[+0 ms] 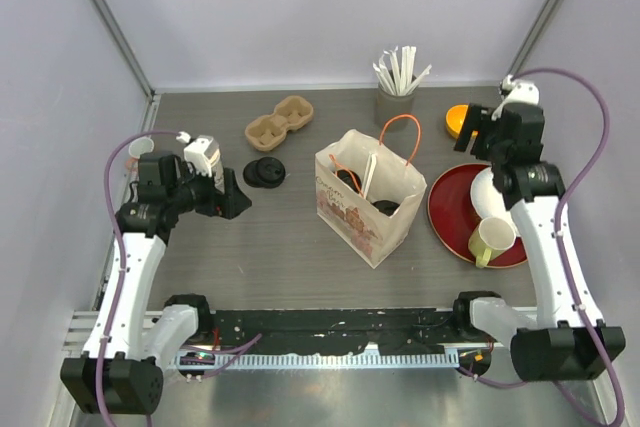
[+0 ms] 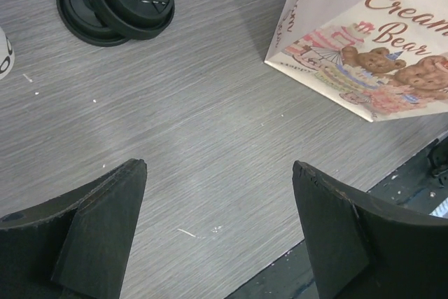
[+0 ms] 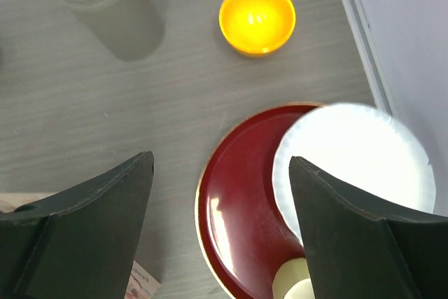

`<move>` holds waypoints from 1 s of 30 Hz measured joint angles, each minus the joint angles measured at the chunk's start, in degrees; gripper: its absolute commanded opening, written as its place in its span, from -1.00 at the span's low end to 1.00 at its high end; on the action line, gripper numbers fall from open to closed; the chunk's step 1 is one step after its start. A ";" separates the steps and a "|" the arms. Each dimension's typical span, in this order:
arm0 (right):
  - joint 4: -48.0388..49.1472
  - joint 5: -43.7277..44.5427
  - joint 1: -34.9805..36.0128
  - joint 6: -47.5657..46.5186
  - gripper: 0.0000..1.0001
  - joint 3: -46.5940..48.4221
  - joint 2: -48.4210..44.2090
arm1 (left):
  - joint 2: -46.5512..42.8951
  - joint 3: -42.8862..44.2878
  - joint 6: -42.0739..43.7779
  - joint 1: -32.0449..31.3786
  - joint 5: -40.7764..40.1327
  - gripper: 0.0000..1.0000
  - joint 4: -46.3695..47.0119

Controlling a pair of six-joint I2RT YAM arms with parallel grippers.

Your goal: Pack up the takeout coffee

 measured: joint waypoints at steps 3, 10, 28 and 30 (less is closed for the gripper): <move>7.10 1.46 -0.04 -0.11 0.69 -12.52 -6.64 | -2.84 -3.06 0.66 0.00 -1.03 1.00 1.77; 23.67 3.23 -0.04 -1.01 0.68 -35.04 -19.58 | -6.62 -11.23 1.92 0.00 -3.41 1.00 7.39; 53.62 0.85 -0.04 -1.18 0.68 -60.08 -28.35 | -9.11 -34.03 -5.75 3.04 -27.78 1.00 36.87; 54.95 0.87 -0.04 -0.96 0.68 -60.41 -28.33 | -9.57 -34.75 -5.92 3.17 -27.74 0.99 37.99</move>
